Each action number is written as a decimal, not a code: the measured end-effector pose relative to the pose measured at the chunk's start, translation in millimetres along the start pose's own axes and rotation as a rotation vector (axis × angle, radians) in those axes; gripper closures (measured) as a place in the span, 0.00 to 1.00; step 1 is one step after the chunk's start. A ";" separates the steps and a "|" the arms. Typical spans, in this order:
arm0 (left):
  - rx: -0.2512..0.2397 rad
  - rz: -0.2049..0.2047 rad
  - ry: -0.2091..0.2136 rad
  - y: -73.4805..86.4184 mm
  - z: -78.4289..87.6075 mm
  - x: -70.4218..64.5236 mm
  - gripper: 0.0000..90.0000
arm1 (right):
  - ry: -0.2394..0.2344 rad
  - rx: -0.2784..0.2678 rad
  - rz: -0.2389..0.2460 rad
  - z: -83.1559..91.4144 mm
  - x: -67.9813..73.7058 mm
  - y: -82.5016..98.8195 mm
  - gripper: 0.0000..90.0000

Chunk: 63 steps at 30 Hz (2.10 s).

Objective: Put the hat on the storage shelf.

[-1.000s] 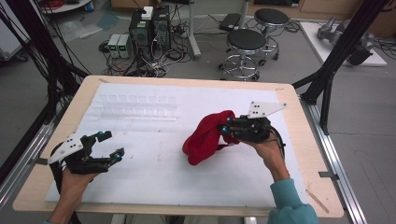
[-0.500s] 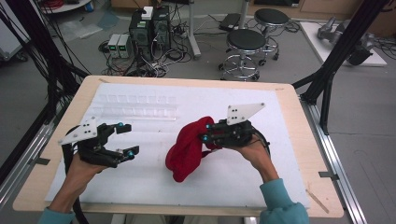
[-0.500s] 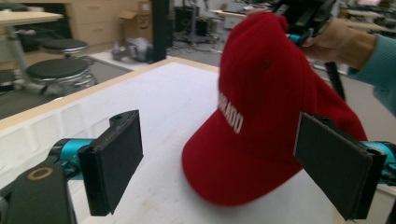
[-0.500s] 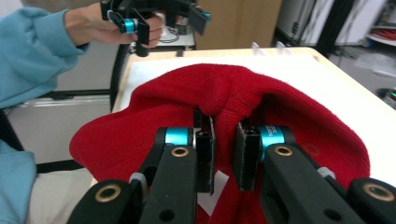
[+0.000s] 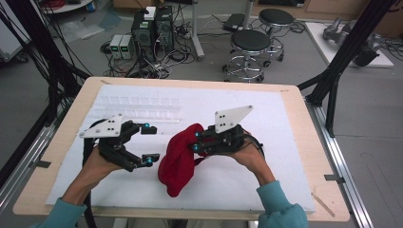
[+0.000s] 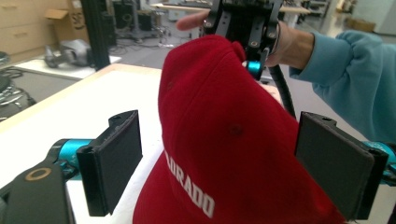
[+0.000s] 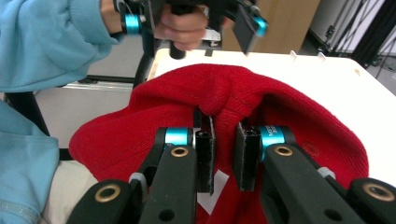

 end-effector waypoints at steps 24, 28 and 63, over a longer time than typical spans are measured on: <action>0.086 0.074 0.122 26.7 -37.5 -3.4 0.38 | -0.062 -0.013 0.047 -14.7 2.1 -5.6 0.90; 0.099 0.087 0.101 27.4 -36.2 -4.9 0.58 | -0.069 -0.010 0.055 -17.2 3.0 -6.0 0.90; 0.050 0.147 -0.158 19.8 -5.5 6.4 0.91 | 0.180 -0.107 -0.127 -3.2 19.2 -7.5 0.13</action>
Point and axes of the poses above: each handheld gripper's, and its own axes: z roughly backward along the jaws, y roughly out of its underside, x roughly to its left, the point moved 5 cm from there along -z, roughly forward along the jaws, and after that the axes turned 6 degrees about z, right-handed, at the moved point
